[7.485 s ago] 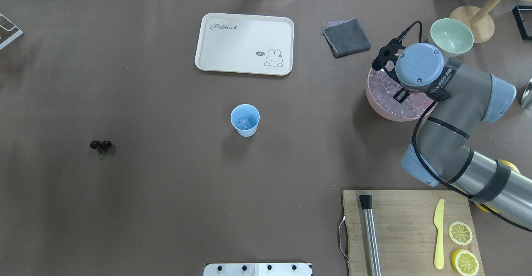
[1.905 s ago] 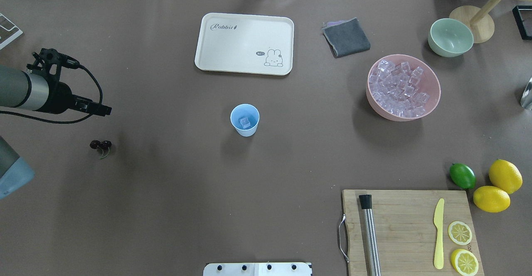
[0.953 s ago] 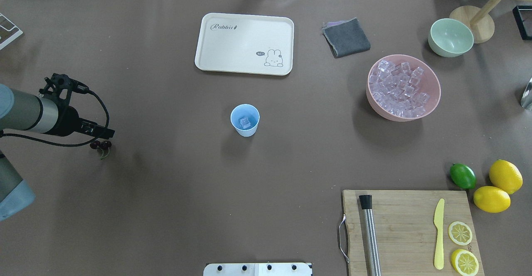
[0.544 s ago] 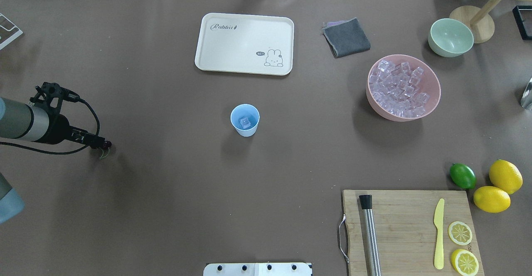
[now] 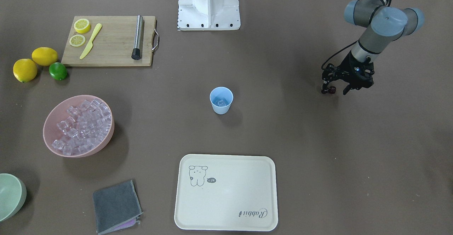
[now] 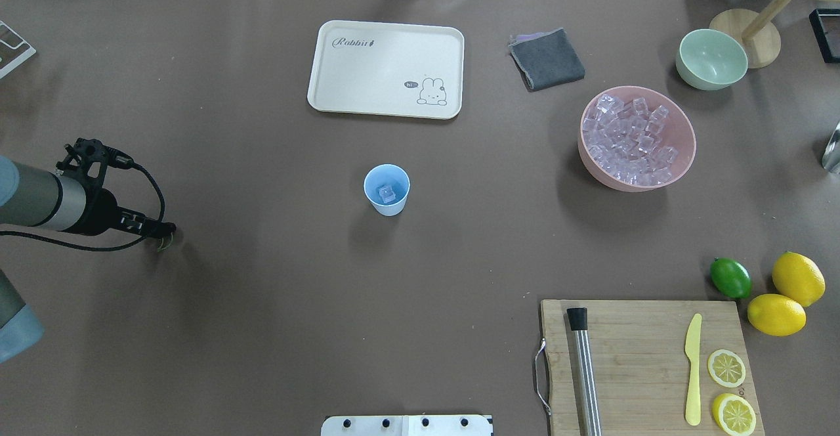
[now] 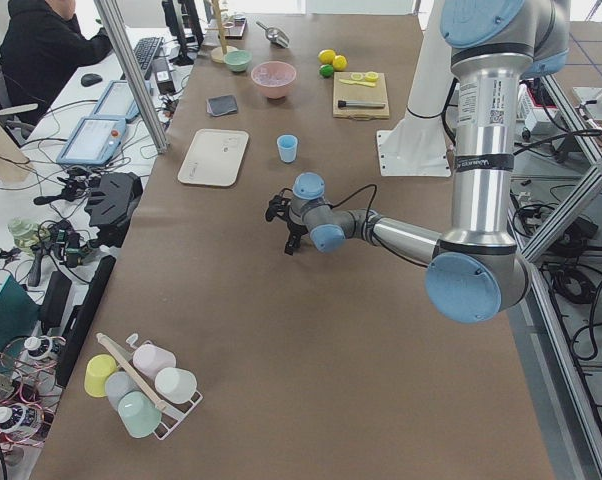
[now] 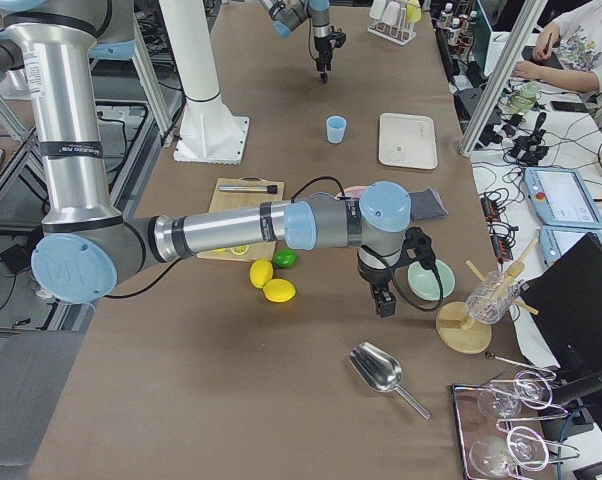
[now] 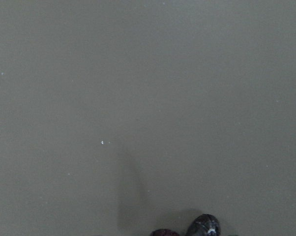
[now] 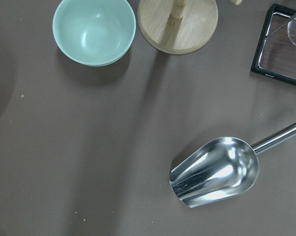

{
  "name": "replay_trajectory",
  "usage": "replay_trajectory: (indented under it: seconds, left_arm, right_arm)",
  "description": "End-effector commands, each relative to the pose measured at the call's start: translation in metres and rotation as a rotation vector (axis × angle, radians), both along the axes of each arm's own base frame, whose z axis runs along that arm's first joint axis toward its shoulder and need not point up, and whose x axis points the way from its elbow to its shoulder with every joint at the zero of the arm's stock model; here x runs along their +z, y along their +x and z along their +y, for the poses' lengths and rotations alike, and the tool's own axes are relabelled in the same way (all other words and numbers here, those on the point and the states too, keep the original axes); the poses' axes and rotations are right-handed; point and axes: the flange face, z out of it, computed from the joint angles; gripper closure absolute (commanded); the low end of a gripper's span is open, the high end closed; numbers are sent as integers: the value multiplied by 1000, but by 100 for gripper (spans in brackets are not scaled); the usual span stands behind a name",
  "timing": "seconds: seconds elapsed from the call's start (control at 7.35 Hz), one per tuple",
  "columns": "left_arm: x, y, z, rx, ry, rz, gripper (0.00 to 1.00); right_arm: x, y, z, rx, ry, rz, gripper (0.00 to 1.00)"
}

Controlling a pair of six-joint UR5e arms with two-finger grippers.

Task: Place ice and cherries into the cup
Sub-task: 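Lower the left gripper onto the dark cherries and grasp them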

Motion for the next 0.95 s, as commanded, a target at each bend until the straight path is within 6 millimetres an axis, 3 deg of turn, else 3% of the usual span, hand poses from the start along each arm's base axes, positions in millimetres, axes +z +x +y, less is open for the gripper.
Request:
replay_trajectory:
  seconds: [0.0,0.14,0.27,0.41,0.82]
  left_arm:
    - [-7,8,0,-3,-9,13,62]
    - [-6,11,0,1,-10,10,75]
    - [-6,11,1,3,-12,9,81]
    - [-8,12,1,2,-10,13,96]
    - [-38,7,4,-6,-5,59,100]
  right_arm:
    - [6,0,6,-1,-11,5,1]
    - [6,0,6,-1,-9,5,1]
    - [6,0,6,-1,-9,5,1]
    - [6,0,7,0,-9,5,1]
    - [11,-1,16,0,-18,3,1]
